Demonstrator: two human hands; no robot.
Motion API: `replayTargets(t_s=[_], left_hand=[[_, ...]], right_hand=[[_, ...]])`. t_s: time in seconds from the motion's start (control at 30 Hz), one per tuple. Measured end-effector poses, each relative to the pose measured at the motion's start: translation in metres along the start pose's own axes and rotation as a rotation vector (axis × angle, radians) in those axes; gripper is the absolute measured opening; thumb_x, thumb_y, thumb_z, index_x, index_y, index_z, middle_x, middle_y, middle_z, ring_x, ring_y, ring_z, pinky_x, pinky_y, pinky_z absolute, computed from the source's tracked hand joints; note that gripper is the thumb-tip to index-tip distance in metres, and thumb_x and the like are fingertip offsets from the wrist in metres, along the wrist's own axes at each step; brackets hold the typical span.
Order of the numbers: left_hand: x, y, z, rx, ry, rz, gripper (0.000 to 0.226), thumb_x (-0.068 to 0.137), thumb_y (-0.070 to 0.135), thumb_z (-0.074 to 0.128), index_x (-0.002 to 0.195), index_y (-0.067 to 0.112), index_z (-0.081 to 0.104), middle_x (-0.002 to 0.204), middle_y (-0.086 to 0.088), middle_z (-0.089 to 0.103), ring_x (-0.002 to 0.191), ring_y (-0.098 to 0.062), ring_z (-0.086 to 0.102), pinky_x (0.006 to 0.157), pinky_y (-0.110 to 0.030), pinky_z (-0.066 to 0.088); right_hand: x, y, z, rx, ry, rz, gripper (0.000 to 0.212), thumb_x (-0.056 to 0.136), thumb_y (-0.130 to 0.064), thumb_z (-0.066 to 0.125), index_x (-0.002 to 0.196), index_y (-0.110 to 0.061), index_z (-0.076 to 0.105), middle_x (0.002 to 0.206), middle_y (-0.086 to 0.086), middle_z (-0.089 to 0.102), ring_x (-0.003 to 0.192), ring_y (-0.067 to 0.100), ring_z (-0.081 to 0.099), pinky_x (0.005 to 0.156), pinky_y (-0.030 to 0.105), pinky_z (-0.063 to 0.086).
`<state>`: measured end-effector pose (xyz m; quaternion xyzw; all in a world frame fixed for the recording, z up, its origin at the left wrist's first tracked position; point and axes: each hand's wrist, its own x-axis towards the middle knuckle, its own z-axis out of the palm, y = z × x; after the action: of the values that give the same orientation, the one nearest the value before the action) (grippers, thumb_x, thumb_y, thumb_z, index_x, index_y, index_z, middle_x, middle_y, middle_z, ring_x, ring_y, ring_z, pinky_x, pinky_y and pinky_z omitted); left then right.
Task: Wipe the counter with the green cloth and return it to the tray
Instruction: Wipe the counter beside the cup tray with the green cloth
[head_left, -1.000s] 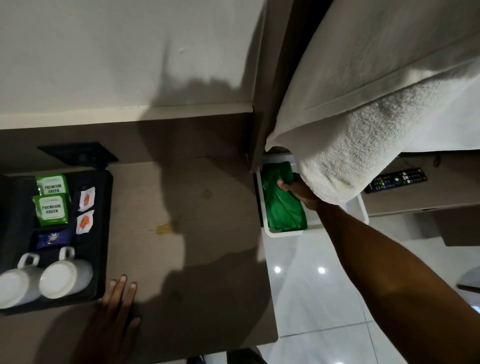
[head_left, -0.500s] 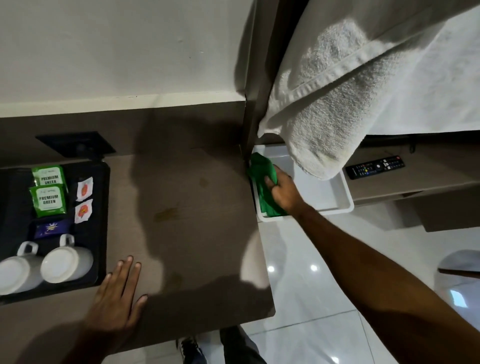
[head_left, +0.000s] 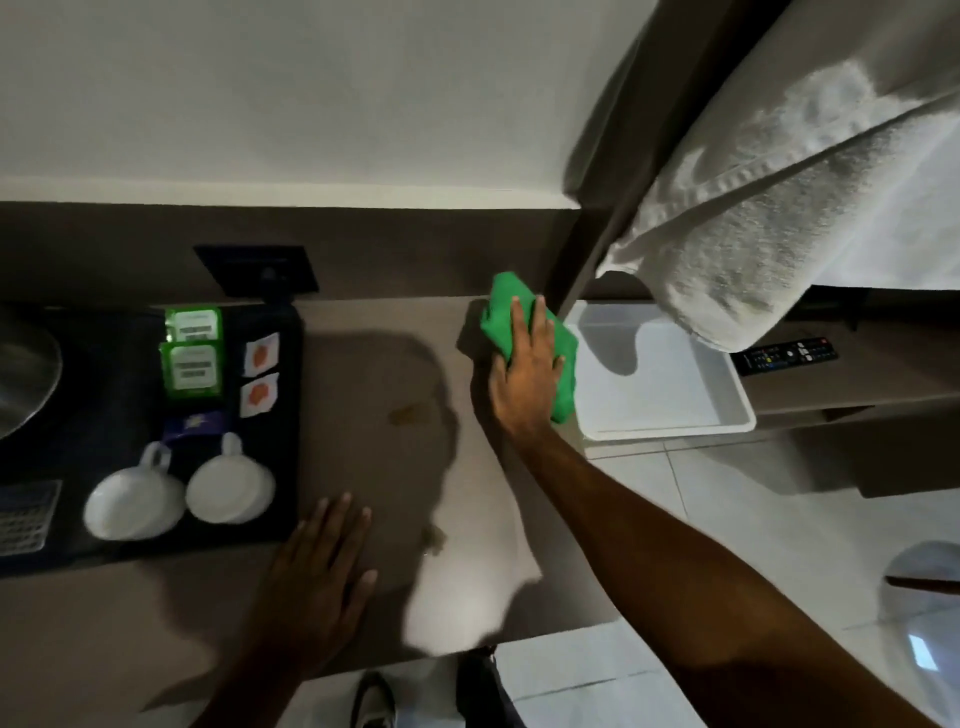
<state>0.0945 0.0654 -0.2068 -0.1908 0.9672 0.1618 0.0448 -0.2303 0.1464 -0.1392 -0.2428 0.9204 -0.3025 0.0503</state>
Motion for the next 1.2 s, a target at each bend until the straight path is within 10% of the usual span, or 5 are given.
replayTargets(t_s=[0.2,0.43,0.73,0.93,1.2], left_hand=[[-0.003,-0.006,0.01,-0.015,0.129,0.079,0.066,0.105,0.051,0.029,0.161,0.018,0.031,0.167,-0.013,0.035,0.153,-0.035,0.034,0.12,-0.045,0.028],[-0.002,-0.005,0.01,-0.039,0.162,0.083,0.067,0.101,0.05,0.042,0.159,0.017,0.039,0.169,-0.011,0.032,0.156,-0.032,0.028,0.121,-0.046,0.028],[-0.001,0.0,0.014,-0.068,0.211,0.061,0.067,0.095,0.045,0.054,0.154,0.014,0.047,0.167,-0.012,0.036,0.156,-0.032,0.029,0.125,-0.042,0.023],[0.001,-0.001,0.01,-0.024,0.09,0.021,0.071,0.092,0.05,0.05,0.156,0.018,0.044,0.168,-0.01,0.031,0.155,-0.031,0.026,0.126,-0.033,0.004],[0.001,-0.001,0.008,-0.041,0.074,0.014,0.069,0.096,0.054,0.047,0.156,0.02,0.042,0.168,-0.008,0.032,0.158,-0.028,0.021,0.125,-0.033,0.01]], right_hand=[[0.0,-0.012,0.051,-0.263,-0.408,0.151,0.077,0.086,-0.084,0.013,0.154,-0.049,0.015,0.169,-0.007,-0.004,0.153,0.032,-0.018,0.11,0.068,-0.024],[0.035,-0.025,0.045,-0.153,-0.231,0.41,0.061,0.098,-0.067,0.02,0.154,-0.043,0.024,0.169,0.001,0.006,0.154,0.033,-0.006,0.114,0.072,-0.012],[0.044,-0.036,0.089,-0.396,-0.219,0.295,0.092,0.081,-0.088,0.01,0.158,-0.037,0.008,0.169,0.011,0.0,0.15,0.048,-0.015,0.104,0.081,-0.014],[0.011,-0.023,0.079,-0.505,-0.365,-0.12,0.083,0.082,-0.089,0.016,0.155,-0.048,0.006,0.169,0.0,-0.002,0.152,0.042,-0.013,0.109,0.078,-0.013],[0.029,-0.046,0.089,-0.457,-0.372,-0.033,0.093,0.074,-0.096,0.013,0.155,-0.049,0.003,0.169,0.002,-0.008,0.15,0.046,-0.017,0.106,0.081,-0.014]])
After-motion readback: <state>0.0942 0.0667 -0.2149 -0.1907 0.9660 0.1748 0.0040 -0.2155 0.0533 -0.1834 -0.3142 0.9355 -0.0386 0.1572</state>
